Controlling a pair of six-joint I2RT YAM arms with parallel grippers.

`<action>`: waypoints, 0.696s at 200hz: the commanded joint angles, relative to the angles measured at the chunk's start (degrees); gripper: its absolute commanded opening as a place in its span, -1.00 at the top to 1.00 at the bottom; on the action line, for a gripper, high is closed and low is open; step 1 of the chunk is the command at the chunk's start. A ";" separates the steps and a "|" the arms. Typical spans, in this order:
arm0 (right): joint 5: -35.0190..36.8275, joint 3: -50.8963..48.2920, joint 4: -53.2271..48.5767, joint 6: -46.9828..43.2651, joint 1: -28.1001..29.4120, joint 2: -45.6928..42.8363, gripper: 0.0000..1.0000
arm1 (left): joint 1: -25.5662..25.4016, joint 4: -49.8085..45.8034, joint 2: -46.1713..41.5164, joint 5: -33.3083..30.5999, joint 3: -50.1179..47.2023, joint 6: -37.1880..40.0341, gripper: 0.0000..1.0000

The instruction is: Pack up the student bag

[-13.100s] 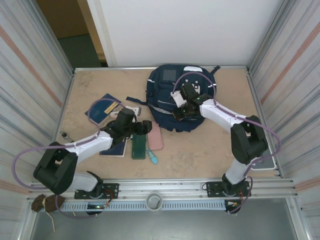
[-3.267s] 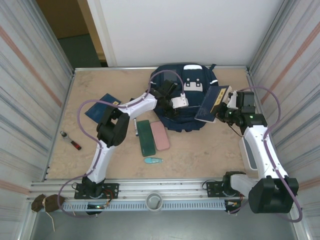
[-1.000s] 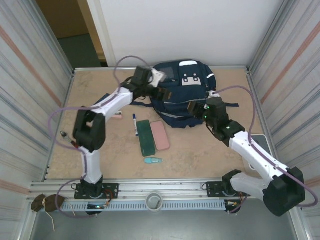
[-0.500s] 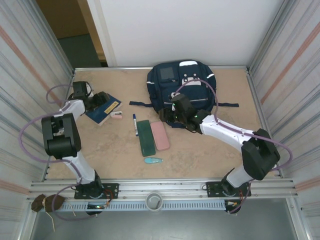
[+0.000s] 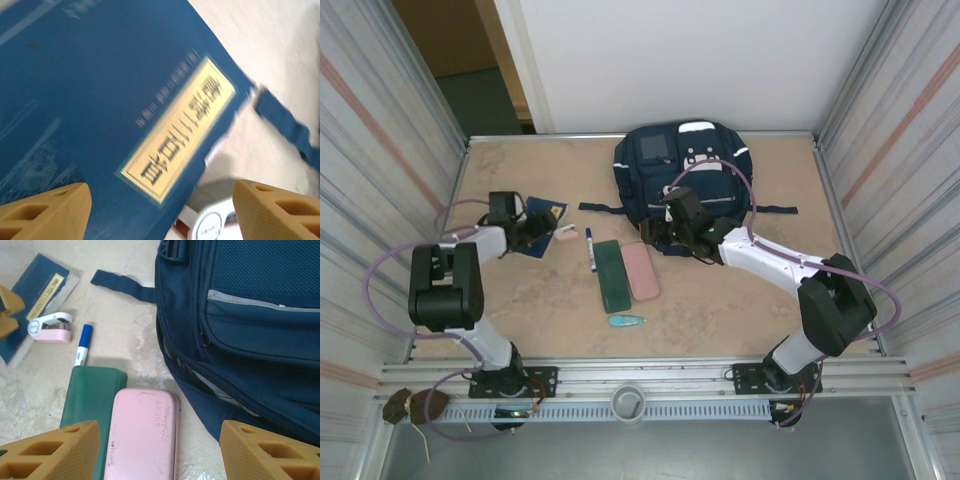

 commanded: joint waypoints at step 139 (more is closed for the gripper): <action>-8.78 33.75 -9.19 3.75 15.24 31.78 -0.16 | 5.84 -3.58 -15.51 -4.82 -8.85 0.33 -0.56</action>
